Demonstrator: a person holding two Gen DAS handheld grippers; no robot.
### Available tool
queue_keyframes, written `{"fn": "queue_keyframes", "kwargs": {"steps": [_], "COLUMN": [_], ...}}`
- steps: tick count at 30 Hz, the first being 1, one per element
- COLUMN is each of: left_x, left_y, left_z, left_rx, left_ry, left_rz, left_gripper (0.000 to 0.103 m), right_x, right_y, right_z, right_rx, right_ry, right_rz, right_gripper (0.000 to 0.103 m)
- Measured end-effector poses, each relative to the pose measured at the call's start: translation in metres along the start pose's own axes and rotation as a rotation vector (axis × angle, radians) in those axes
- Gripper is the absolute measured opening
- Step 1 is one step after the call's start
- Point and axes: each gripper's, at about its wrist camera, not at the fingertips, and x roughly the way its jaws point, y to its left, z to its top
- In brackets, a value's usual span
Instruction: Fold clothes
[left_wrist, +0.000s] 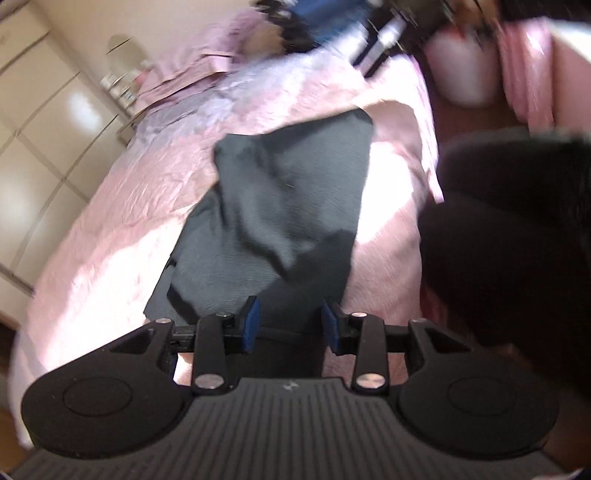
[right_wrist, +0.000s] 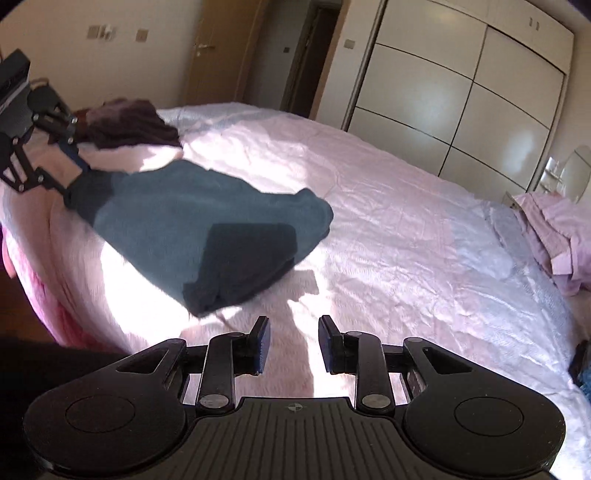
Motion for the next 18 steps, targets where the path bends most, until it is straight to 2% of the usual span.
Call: {"fn": "queue_keyframes", "kwargs": {"steps": [3,4,8,12,14,15,16,17,18], "left_x": [0.002,0.008,0.048,0.094,0.111,0.114,0.117,0.120,0.115], "left_y": [0.044,0.057,0.101,0.128,0.135,0.137,0.138,0.140,0.139], "left_z": [0.006,0.008,0.011,0.003,-0.004,-0.007,-0.011,-0.014,-0.015], "left_rx": [-0.185,-0.228,-0.355,-0.494,-0.567,-0.593,-0.619,-0.646,-0.650], "left_ry": [-0.044,-0.051,-0.036,0.028,0.045,0.036,0.026,0.017,-0.006], "left_rz": [-0.014,-0.014,-0.026,-0.036,-0.084,-0.104,-0.124,-0.145,-0.136], "left_gripper": [0.042,0.046,0.046,0.044,0.036,0.029,0.015,0.012,0.010], "right_x": [0.021,0.030,0.071,0.119,0.142,0.153,0.165,0.177,0.187], "right_y": [-0.012,-0.017,-0.039,-0.063,-0.075,-0.081,-0.087,-0.093,-0.097], "right_z": [0.021,0.029,0.051,0.068,0.073,0.075,0.076,0.077,0.077], "right_rx": [0.109,0.149,0.291,0.414,0.478,0.514,0.550,0.586,0.618], "right_ry": [-0.021,-0.028,-0.038,-0.034,-0.040,-0.033,-0.014,0.004,0.029], "right_rz": [0.050,0.072,0.152,0.209,0.234,0.240,0.242,0.245,0.258], "right_gripper": [0.055,0.058,0.058,0.058,0.058,0.058,0.058,0.058,0.041]}}
